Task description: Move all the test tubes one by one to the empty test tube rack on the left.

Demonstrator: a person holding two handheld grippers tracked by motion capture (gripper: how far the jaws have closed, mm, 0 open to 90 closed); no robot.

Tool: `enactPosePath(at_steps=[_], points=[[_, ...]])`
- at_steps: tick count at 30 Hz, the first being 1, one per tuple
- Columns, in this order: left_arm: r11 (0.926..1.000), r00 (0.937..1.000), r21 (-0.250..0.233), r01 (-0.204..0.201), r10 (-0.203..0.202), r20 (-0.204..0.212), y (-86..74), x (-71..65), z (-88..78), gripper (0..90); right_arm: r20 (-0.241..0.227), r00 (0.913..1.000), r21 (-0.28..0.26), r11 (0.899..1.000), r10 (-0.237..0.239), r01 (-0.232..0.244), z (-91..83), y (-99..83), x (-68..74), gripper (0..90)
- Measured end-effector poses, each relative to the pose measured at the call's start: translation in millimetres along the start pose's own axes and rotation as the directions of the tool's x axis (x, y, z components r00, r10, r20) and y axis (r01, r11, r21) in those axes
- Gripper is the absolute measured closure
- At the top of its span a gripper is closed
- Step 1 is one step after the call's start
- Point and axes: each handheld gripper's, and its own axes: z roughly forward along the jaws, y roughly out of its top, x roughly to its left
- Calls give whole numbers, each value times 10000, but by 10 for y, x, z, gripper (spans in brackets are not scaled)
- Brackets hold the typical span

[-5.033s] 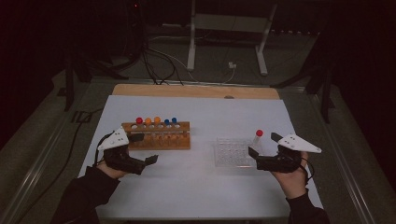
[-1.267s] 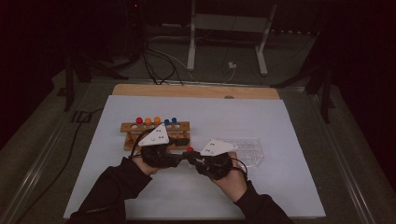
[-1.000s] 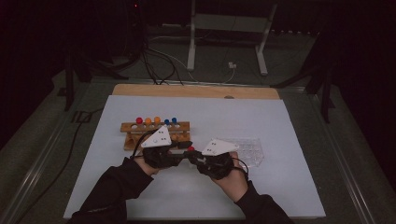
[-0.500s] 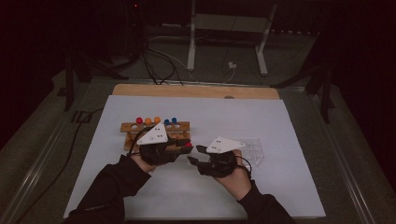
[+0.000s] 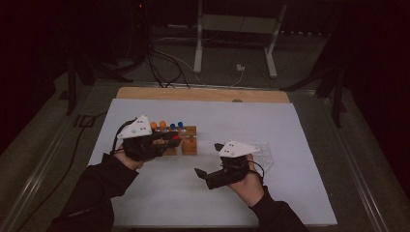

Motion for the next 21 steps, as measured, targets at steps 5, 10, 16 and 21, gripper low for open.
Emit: enactPosePath(at_steps=[5, 10, 16, 21], points=[[9997, 9986, -192, 164, -174, -509, 7, 116, -194, 718, 30, 10000, -112, 9999, -24, 25, -19, 12, 4, 0], [9994, 9926, -231, 253, -279, -1185, 20, 259, -392, 718, 2, 10000, -210, 9998, -12, 12, -29, 16, 12, 0], [9985, 9795, -312, 457, -509, -1949, 10, 478, -623, 718, -18, 10000, -264, 9996, -53, 52, -40, 13, 7, 0], [9982, 9589, -297, 517, -579, -2777, -35, 662, -736, 719, -58, 10000, -282, 9996, 51, -53, -40, 10, -2, 0]])
